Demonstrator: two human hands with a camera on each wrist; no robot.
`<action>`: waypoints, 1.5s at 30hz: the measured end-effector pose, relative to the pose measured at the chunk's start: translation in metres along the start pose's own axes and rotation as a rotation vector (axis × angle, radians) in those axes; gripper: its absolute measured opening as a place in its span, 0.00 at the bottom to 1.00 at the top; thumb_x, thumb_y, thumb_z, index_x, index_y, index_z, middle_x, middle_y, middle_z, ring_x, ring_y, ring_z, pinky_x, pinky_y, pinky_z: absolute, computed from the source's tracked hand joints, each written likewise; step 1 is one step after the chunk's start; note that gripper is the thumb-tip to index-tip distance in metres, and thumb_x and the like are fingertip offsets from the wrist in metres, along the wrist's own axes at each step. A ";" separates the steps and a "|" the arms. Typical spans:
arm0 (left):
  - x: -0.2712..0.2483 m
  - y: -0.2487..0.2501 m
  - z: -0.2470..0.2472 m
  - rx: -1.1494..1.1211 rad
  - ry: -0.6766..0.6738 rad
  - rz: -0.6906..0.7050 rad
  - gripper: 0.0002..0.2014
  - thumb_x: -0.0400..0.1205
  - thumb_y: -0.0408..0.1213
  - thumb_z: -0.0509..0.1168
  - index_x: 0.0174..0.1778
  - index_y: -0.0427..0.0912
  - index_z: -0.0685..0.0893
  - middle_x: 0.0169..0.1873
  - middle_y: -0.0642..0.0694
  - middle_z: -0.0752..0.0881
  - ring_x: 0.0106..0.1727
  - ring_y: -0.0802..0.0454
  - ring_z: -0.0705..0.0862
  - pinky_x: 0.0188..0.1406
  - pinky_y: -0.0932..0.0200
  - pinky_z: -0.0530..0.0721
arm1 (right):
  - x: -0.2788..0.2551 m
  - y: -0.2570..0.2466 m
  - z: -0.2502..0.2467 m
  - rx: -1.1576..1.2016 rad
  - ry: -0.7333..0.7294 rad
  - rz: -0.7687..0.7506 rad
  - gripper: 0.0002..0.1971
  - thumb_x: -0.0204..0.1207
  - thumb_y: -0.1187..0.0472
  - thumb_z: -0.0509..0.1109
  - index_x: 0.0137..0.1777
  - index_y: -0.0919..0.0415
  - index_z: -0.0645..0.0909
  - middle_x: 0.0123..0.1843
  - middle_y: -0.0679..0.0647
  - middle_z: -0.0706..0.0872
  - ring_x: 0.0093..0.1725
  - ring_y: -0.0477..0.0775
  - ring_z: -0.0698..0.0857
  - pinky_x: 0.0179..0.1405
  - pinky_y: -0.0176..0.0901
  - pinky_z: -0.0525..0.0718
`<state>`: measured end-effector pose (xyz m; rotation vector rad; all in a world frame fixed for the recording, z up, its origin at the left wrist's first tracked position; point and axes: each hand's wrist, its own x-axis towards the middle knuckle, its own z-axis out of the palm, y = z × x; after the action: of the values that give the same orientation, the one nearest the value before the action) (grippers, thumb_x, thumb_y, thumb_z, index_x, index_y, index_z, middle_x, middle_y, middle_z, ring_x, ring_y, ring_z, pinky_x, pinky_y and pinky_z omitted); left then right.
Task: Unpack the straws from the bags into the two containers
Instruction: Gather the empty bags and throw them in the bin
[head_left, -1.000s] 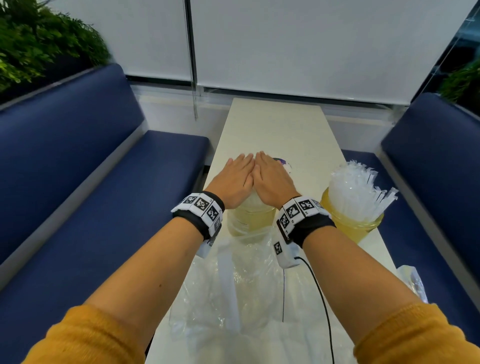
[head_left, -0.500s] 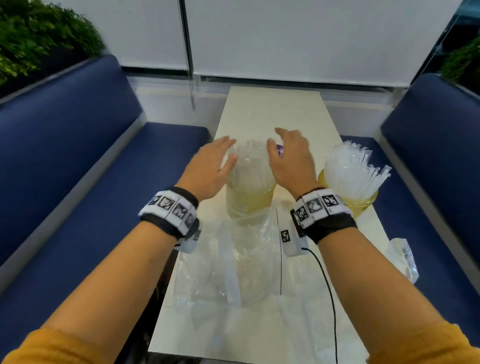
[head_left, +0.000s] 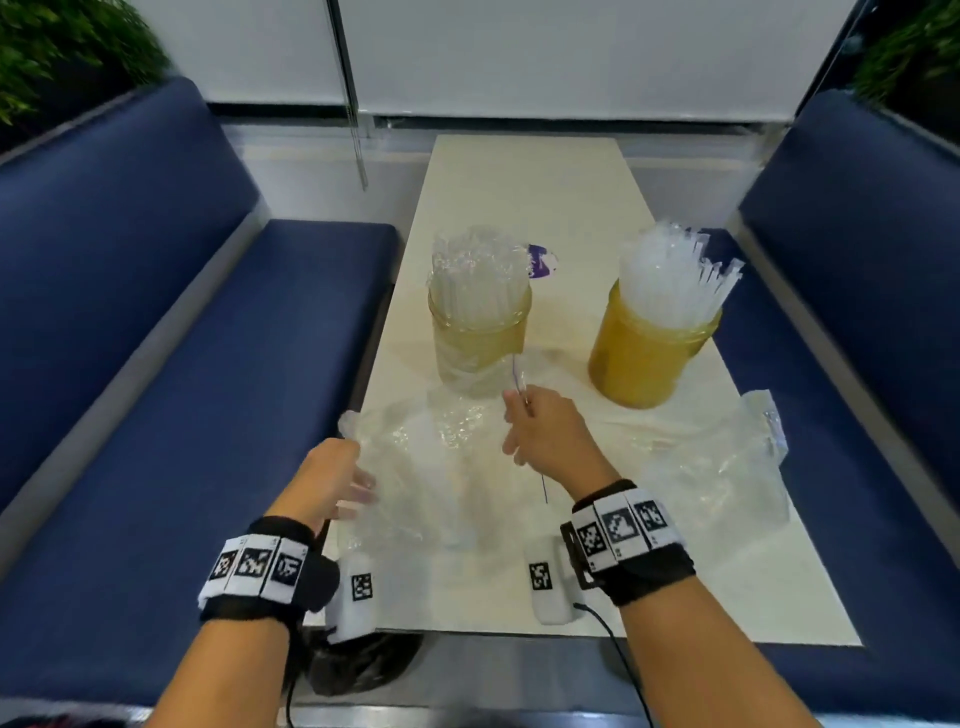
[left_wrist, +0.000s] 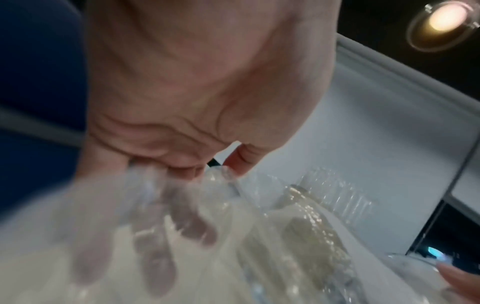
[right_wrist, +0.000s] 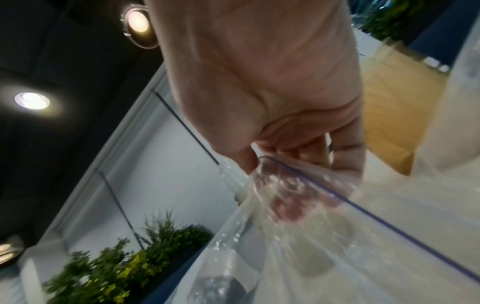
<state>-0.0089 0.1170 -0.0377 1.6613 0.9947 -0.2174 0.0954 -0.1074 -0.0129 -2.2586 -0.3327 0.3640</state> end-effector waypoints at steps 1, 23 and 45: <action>-0.005 -0.001 0.000 -0.077 -0.008 0.036 0.16 0.90 0.43 0.56 0.64 0.38 0.82 0.41 0.39 0.86 0.41 0.39 0.91 0.54 0.41 0.87 | -0.007 -0.005 -0.003 0.031 0.016 -0.062 0.18 0.88 0.46 0.55 0.41 0.53 0.77 0.31 0.53 0.89 0.29 0.50 0.86 0.44 0.55 0.88; -0.045 0.033 0.204 0.032 -0.400 0.255 0.12 0.86 0.47 0.68 0.46 0.42 0.77 0.48 0.43 0.80 0.39 0.47 0.85 0.29 0.52 0.89 | -0.046 0.171 -0.157 -0.235 0.372 0.384 0.18 0.83 0.54 0.61 0.40 0.71 0.76 0.44 0.63 0.82 0.43 0.63 0.80 0.39 0.48 0.75; -0.018 0.054 0.113 -0.073 -0.527 0.285 0.16 0.87 0.37 0.67 0.70 0.50 0.76 0.63 0.40 0.89 0.54 0.33 0.92 0.56 0.33 0.89 | -0.059 0.170 -0.104 0.479 0.246 0.298 0.15 0.78 0.66 0.76 0.59 0.60 0.74 0.50 0.61 0.88 0.38 0.57 0.89 0.34 0.50 0.90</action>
<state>0.0564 0.0088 -0.0282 1.5426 0.3626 -0.3975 0.0993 -0.3078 -0.0674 -1.8483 0.2057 0.2780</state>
